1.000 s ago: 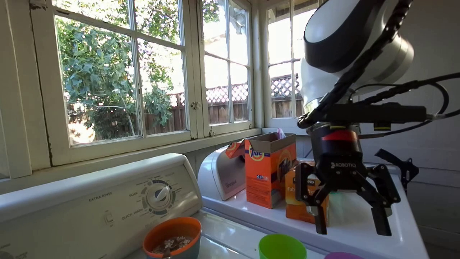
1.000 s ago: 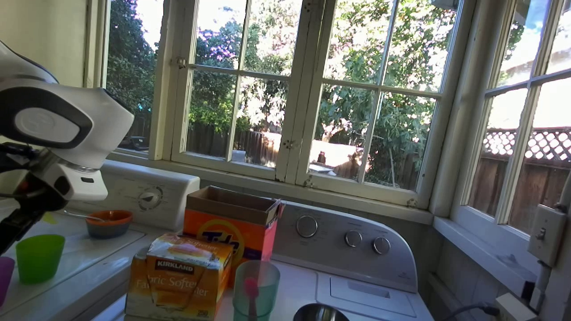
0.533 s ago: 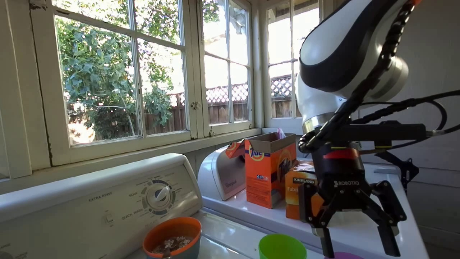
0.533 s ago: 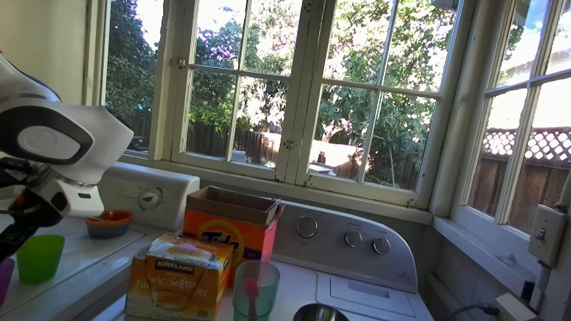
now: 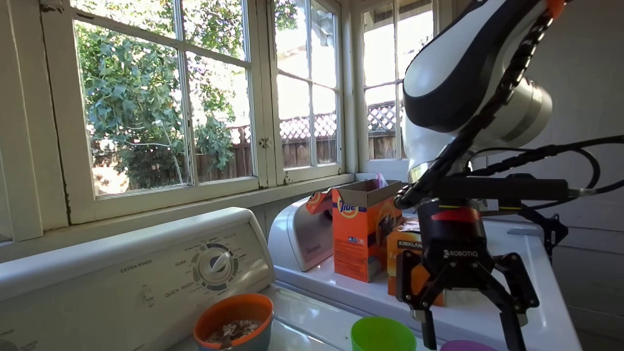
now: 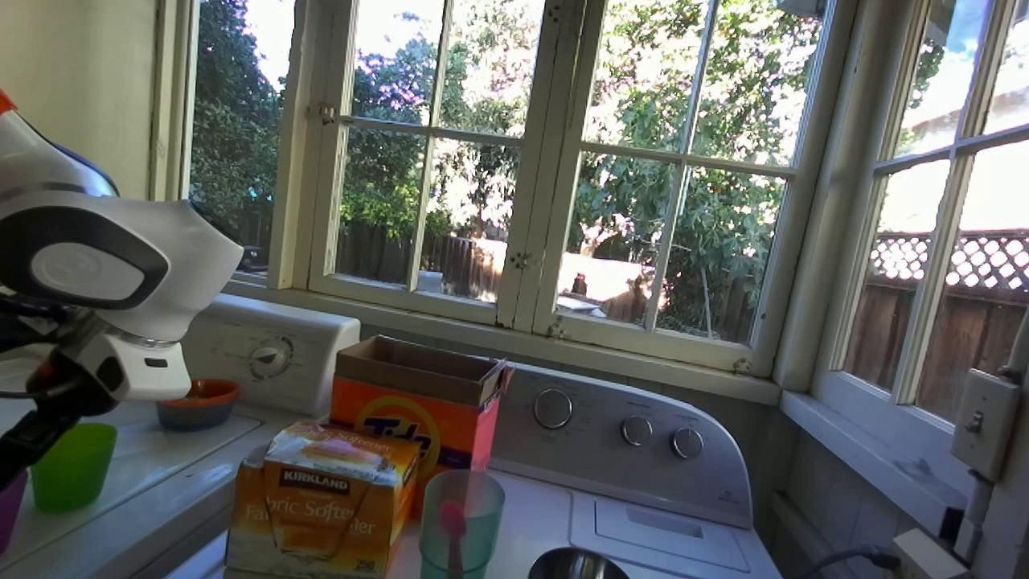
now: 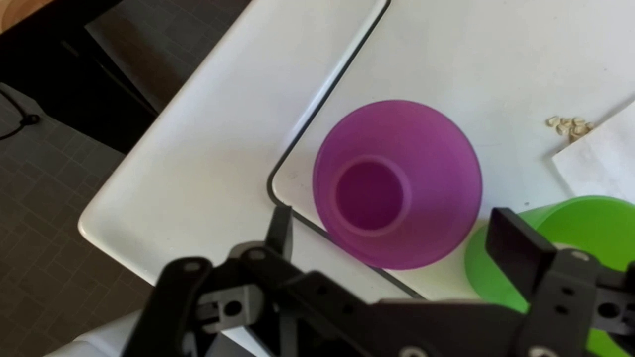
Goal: Flip the purple cup upside down
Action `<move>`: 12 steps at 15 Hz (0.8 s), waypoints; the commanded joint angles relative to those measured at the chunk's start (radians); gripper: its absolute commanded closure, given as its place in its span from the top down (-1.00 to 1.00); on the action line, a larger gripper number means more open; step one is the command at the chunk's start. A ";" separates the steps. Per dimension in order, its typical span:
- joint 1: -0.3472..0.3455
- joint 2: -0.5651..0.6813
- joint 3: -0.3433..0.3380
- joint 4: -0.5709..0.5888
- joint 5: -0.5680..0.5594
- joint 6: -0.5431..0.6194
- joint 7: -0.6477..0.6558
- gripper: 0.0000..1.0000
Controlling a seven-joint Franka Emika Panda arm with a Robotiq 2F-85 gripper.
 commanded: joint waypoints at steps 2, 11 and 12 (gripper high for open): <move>0.013 0.025 -0.007 0.012 0.028 0.022 0.005 1.00; 0.015 0.089 -0.004 0.060 0.057 0.004 -0.002 1.00; 0.015 0.098 -0.004 0.068 0.061 -0.003 -0.004 1.00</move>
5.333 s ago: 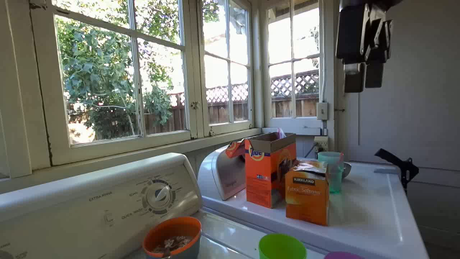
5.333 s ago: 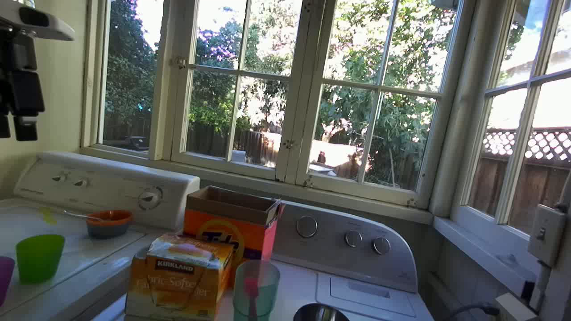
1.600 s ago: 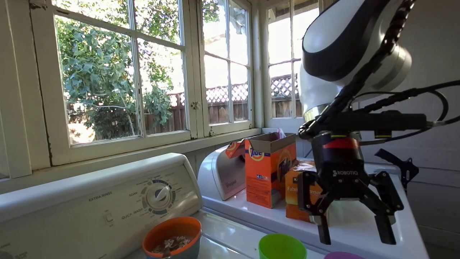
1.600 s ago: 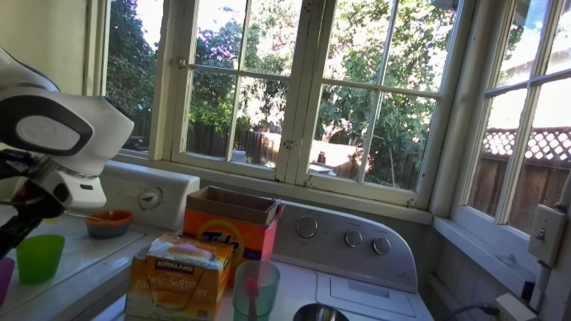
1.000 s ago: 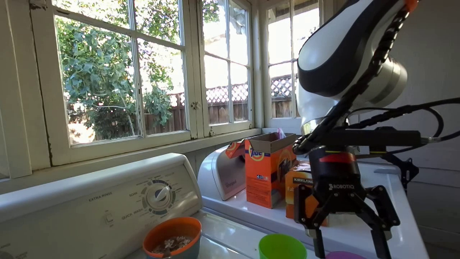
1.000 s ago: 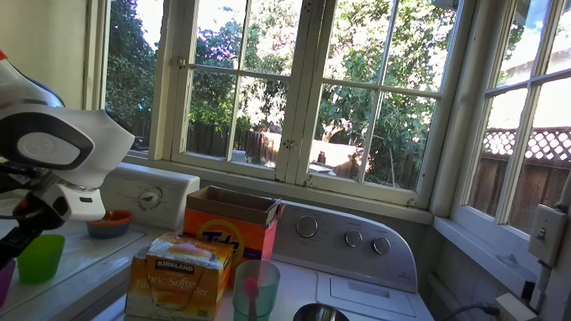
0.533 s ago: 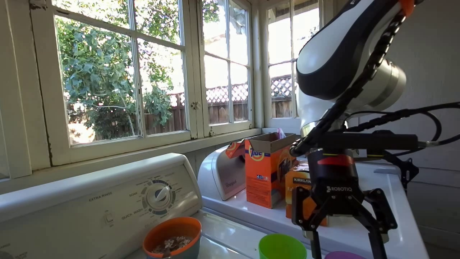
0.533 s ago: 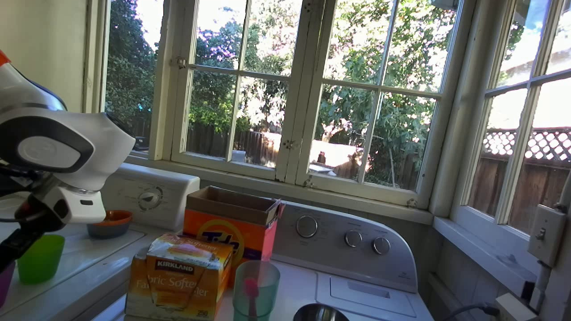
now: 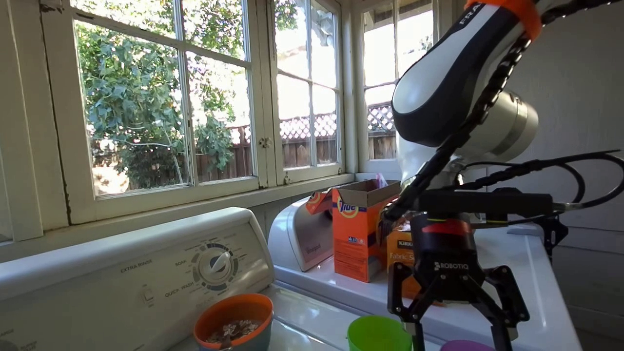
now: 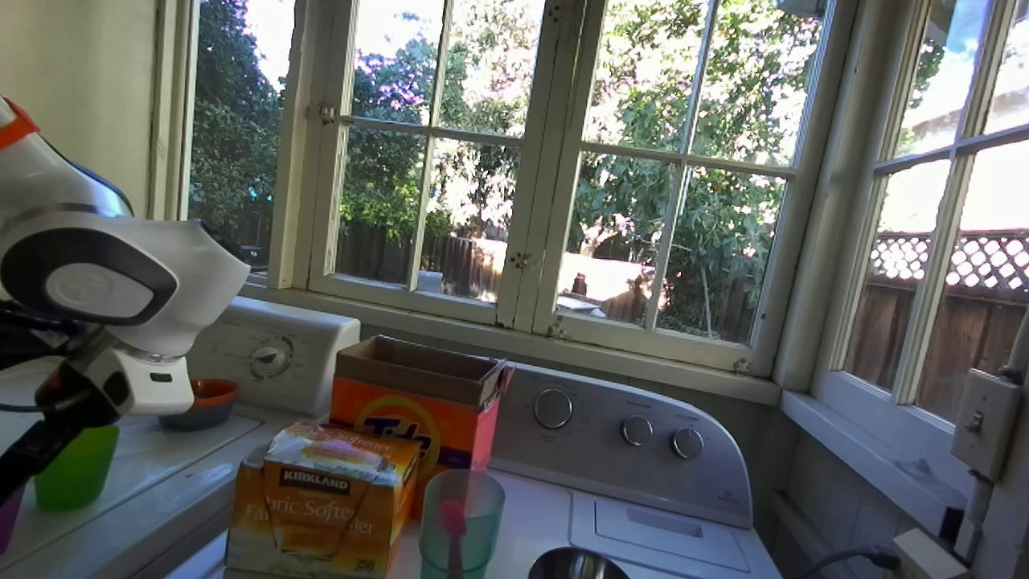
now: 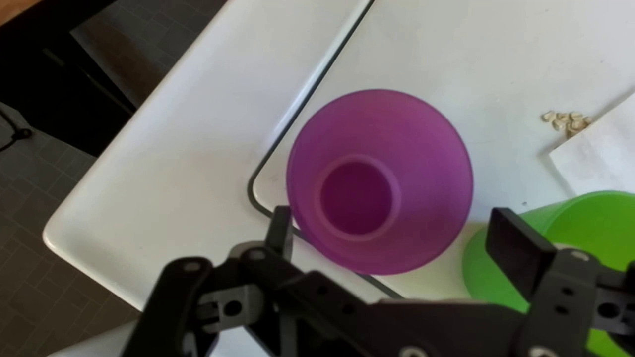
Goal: Flip the purple cup upside down
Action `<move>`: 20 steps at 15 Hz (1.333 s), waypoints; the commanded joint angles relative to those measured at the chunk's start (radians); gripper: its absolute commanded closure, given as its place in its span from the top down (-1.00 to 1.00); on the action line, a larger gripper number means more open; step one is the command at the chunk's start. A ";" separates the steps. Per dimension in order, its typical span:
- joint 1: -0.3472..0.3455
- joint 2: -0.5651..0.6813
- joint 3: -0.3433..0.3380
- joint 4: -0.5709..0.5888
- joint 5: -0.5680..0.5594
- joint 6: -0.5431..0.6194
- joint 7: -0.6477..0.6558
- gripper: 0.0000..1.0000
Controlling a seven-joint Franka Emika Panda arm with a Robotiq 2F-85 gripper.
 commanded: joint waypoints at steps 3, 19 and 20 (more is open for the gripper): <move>0.008 0.058 -0.004 0.049 0.039 -0.014 -0.009 1.00; -0.011 -0.025 -0.027 -0.020 0.089 0.027 -0.023 1.00; -0.016 -0.029 -0.030 -0.026 0.104 0.027 -0.021 1.00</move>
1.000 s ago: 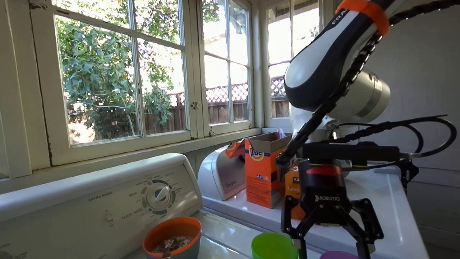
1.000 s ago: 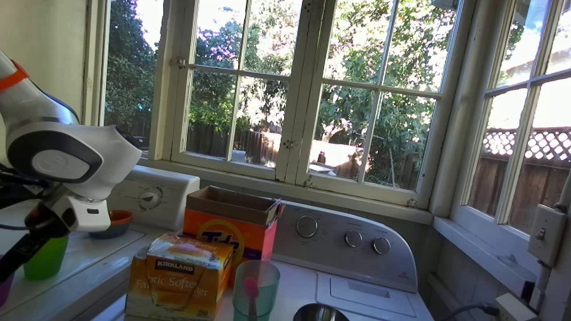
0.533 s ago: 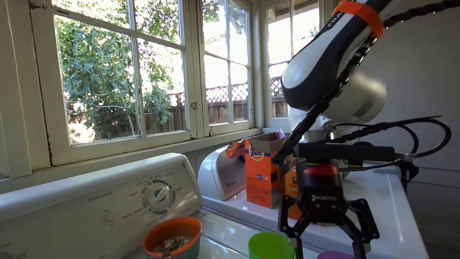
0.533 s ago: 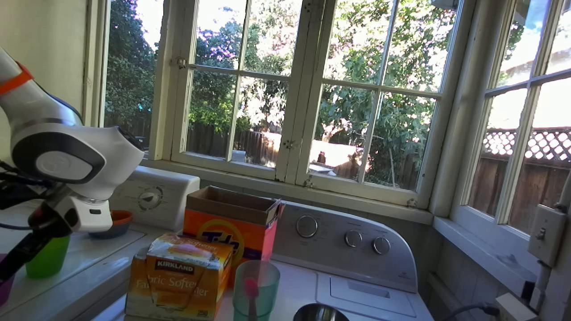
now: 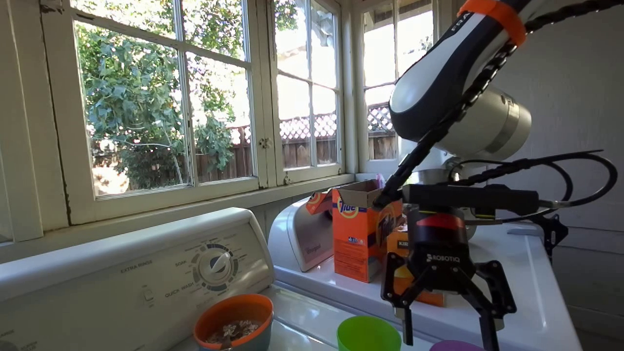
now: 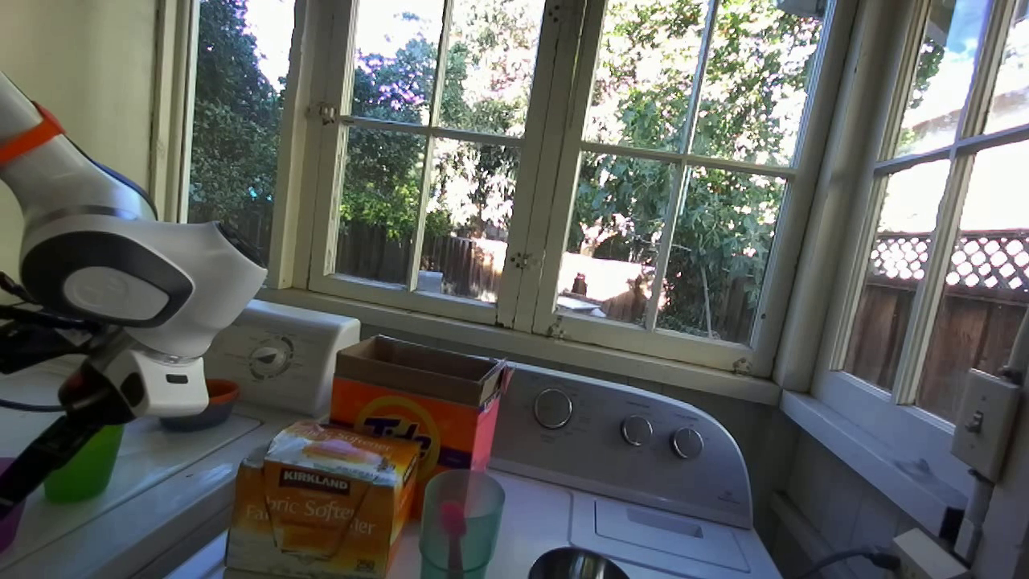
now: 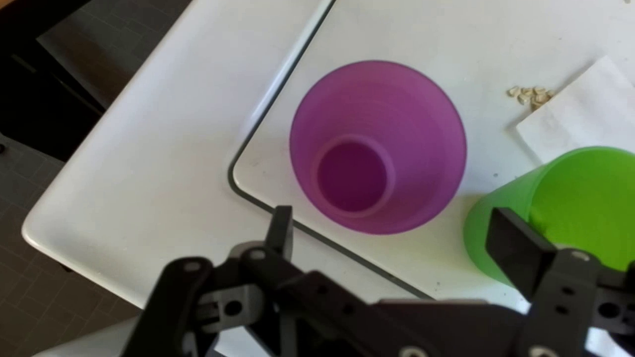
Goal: Flip the purple cup upside down
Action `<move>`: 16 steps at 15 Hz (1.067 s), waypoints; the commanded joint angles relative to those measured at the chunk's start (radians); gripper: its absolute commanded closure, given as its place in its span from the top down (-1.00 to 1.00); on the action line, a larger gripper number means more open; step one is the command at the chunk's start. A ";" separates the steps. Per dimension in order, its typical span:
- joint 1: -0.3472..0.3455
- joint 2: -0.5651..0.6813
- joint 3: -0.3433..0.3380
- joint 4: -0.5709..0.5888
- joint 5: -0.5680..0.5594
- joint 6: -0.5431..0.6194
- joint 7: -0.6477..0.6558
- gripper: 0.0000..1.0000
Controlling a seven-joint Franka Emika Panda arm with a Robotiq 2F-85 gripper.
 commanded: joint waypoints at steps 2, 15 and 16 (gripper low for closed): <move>-0.017 -0.045 -0.018 -0.062 0.081 0.019 -0.008 1.00; -0.028 0.019 -0.039 -0.071 0.255 -0.039 0.076 1.00; -0.028 0.024 -0.040 -0.072 0.264 -0.043 0.078 1.00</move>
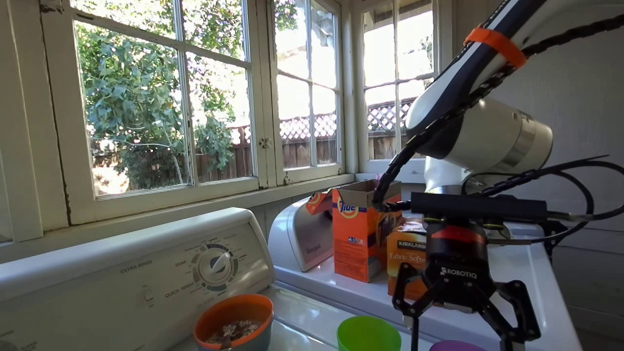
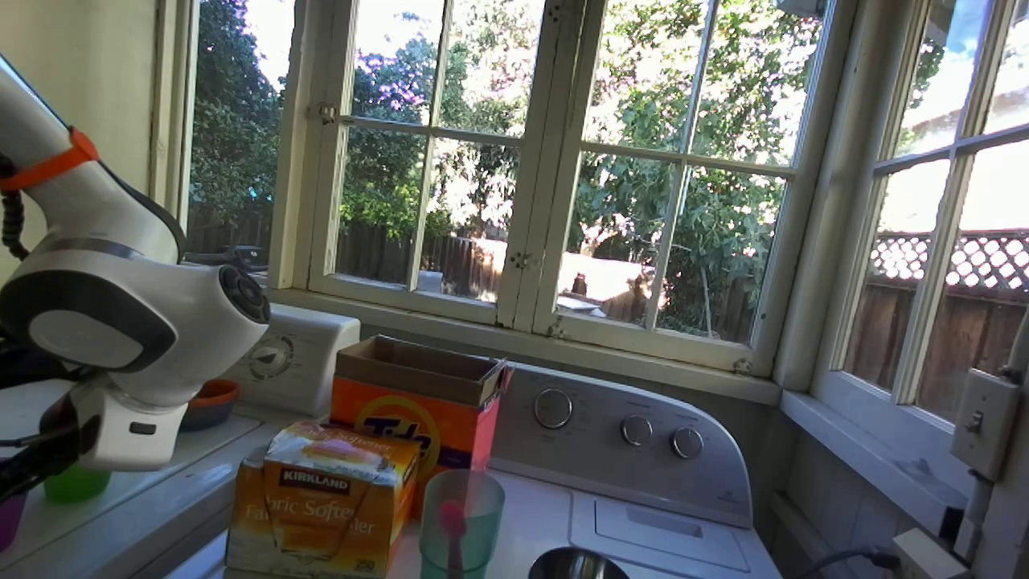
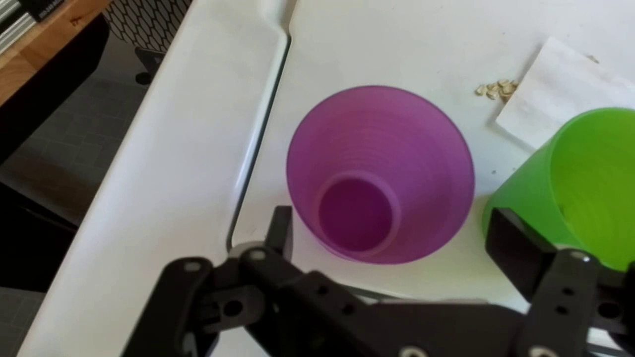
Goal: Flip the purple cup upside down
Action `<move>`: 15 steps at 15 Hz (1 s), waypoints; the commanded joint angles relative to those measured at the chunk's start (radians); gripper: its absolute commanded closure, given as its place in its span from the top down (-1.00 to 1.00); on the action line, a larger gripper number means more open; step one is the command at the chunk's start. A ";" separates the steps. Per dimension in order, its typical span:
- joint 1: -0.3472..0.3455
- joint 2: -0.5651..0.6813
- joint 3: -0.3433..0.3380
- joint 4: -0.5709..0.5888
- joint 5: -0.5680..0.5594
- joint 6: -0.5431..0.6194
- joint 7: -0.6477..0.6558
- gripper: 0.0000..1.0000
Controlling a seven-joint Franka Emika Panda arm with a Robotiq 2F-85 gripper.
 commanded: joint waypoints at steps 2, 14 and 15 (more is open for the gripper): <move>-0.001 0.019 -0.008 -0.003 0.056 -0.033 0.024 1.00; 0.025 -0.013 -0.021 -0.022 0.016 0.004 0.066 -0.02; 0.036 -0.026 -0.024 -0.028 -0.010 0.018 0.089 -0.02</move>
